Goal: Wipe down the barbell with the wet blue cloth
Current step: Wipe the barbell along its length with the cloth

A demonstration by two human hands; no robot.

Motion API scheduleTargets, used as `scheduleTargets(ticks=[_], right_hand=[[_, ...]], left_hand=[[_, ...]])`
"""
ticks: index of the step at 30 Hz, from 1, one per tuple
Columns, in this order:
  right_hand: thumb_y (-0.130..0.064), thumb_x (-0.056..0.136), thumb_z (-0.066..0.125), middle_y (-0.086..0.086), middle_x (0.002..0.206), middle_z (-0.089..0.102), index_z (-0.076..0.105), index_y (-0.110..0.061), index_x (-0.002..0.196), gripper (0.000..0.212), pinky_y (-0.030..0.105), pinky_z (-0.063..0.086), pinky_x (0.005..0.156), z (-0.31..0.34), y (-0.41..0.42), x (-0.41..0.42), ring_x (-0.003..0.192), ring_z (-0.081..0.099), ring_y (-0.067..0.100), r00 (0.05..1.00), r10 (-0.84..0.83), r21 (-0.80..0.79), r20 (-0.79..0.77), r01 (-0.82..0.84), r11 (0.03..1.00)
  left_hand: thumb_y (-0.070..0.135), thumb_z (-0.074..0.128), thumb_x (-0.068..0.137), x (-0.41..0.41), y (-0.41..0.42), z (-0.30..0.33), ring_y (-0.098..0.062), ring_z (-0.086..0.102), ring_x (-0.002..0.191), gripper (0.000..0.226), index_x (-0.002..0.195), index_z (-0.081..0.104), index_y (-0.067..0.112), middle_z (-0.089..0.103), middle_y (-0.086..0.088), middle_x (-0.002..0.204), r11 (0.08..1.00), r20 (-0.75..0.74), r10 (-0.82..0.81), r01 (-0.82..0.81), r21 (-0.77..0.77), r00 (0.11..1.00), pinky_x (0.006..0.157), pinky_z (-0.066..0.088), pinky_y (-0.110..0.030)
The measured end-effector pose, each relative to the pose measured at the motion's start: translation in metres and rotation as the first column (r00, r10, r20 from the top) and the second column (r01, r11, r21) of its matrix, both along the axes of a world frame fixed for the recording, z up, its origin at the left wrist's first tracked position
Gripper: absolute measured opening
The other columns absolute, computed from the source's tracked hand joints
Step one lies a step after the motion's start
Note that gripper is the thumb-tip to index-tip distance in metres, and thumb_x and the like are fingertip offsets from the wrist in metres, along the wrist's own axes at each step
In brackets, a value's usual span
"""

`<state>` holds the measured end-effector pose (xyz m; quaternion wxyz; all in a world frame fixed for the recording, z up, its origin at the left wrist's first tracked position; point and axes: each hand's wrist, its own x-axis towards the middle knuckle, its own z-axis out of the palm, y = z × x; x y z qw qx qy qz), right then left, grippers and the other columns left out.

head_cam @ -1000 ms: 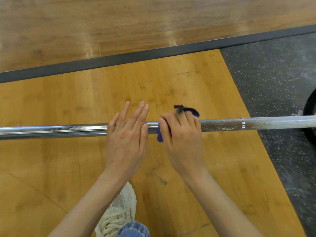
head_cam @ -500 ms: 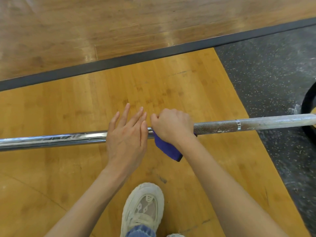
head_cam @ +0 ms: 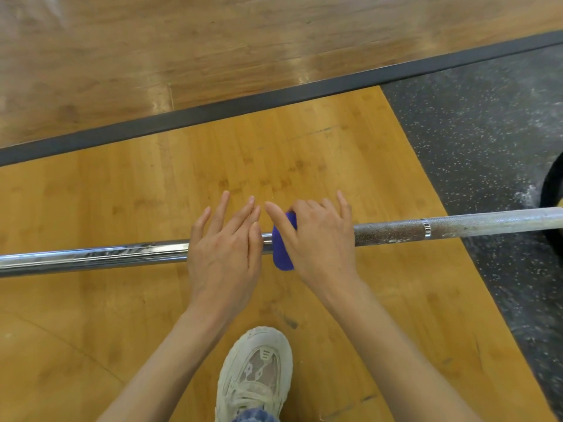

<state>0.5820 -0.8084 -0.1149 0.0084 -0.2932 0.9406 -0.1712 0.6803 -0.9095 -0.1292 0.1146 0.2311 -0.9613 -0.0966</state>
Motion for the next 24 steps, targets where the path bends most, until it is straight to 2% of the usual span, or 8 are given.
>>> scheduleTargets(ticks=[4, 7, 10, 12, 15, 18, 21, 24], right_hand=[[-0.051, 0.103, 0.035, -0.006, 0.067, 0.057, 0.058, -0.017, 0.075, 0.05, 0.04, 0.029, 0.115, -0.016, 0.018, 0.007, 0.07, 0.053, 0.019, 0.996, 0.031, -0.208, -0.086, -0.048, 0.977], [-0.042, 0.104, 0.045, -0.006, 0.072, 0.059, 0.062, -0.014, 0.081, 0.04, 0.036, 0.037, 0.107, -0.02, 0.019, 0.008, 0.071, 0.054, 0.019, 0.996, 0.042, -0.4, -0.085, -0.072, 0.914], [-0.036, 0.103, 0.051, -0.002, 0.08, 0.063, 0.065, -0.01, 0.087, 0.033, 0.039, 0.042, 0.09, -0.015, 0.028, 0.003, 0.078, 0.051, 0.017, 1.0, 0.0, -0.616, 0.016, 0.01, 0.788], [-0.041, 0.104, 0.047, -0.002, 0.084, 0.063, 0.063, -0.013, 0.09, 0.035, 0.037, 0.042, 0.081, -0.001, 0.043, -0.005, 0.081, 0.05, 0.017, 0.993, -0.049, -0.682, 0.107, 0.109, 0.723], [-0.043, 0.104, 0.045, -0.004, 0.084, 0.057, 0.058, -0.022, 0.093, 0.027, 0.027, 0.041, 0.074, 0.027, 0.077, -0.018, 0.079, 0.052, 0.022, 0.989, -0.104, -0.705, 0.104, 0.147, 0.694], [-0.03, 0.102, 0.057, -0.002, 0.085, 0.056, 0.063, -0.018, 0.09, 0.018, 0.018, 0.037, 0.07, 0.045, 0.101, -0.023, 0.076, 0.05, 0.017, 0.993, -0.113, -0.626, 0.044, 0.116, 0.771], [-0.028, 0.095, 0.067, -0.001, 0.089, 0.055, 0.07, -0.014, 0.088, 0.016, 0.019, 0.038, 0.069, 0.029, 0.096, -0.021, 0.077, 0.048, 0.009, 0.991, -0.101, -0.535, 0.082, 0.13, 0.835], [-0.034, 0.094, 0.067, -0.003, 0.087, 0.056, 0.07, -0.013, 0.086, 0.023, 0.027, 0.035, 0.074, 0.006, 0.08, -0.023, 0.08, 0.049, 0.017, 0.99, -0.135, -0.502, 0.038, 0.136, 0.854]], left_hand=[[0.029, 0.025, 0.108, 0.0, 0.0, 0.0, -0.025, 0.038, 0.148, 0.051, 0.133, 0.067, 0.011, 0.06, 0.002, 0.143, 1.0, -0.013, 0.009, -0.009, -0.015, 1.0, 0.117, 0.024, -0.043], [0.029, 0.024, 0.108, 0.001, 0.001, 0.001, -0.026, 0.037, 0.148, 0.052, 0.133, 0.067, 0.011, 0.059, 0.002, 0.143, 1.0, -0.01, 0.008, -0.008, -0.022, 1.0, 0.119, 0.022, -0.044], [0.03, 0.023, 0.108, 0.0, 0.001, 0.002, -0.025, 0.035, 0.149, 0.053, 0.134, 0.066, 0.012, 0.058, 0.002, 0.144, 1.0, -0.004, 0.01, -0.01, -0.013, 1.0, 0.12, 0.02, -0.044], [0.031, 0.023, 0.109, 0.0, 0.002, 0.002, -0.024, 0.034, 0.15, 0.053, 0.135, 0.065, 0.013, 0.058, 0.003, 0.145, 1.0, 0.0, 0.012, -0.012, 0.0, 1.0, 0.121, 0.019, -0.044], [0.031, 0.021, 0.109, 0.0, 0.002, 0.002, -0.022, 0.032, 0.151, 0.054, 0.135, 0.065, 0.013, 0.056, 0.003, 0.146, 1.0, 0.011, 0.015, -0.015, 0.007, 1.0, 0.122, 0.019, -0.044], [0.032, 0.019, 0.109, 0.0, 0.003, 0.003, -0.023, 0.031, 0.151, 0.056, 0.134, 0.065, 0.013, 0.056, 0.003, 0.146, 1.0, 0.018, 0.023, -0.023, 0.005, 1.0, 0.122, 0.019, -0.044], [0.032, 0.018, 0.109, -0.002, 0.003, 0.004, -0.023, 0.032, 0.151, 0.057, 0.133, 0.066, 0.012, 0.057, 0.002, 0.145, 0.999, 0.018, 0.031, -0.031, 0.012, 0.999, 0.122, 0.019, -0.044], [0.032, 0.018, 0.108, -0.002, 0.003, 0.005, -0.023, 0.032, 0.151, 0.058, 0.133, 0.066, 0.012, 0.058, 0.002, 0.145, 0.999, 0.015, 0.032, -0.032, 0.01, 0.999, 0.121, 0.018, -0.043]])
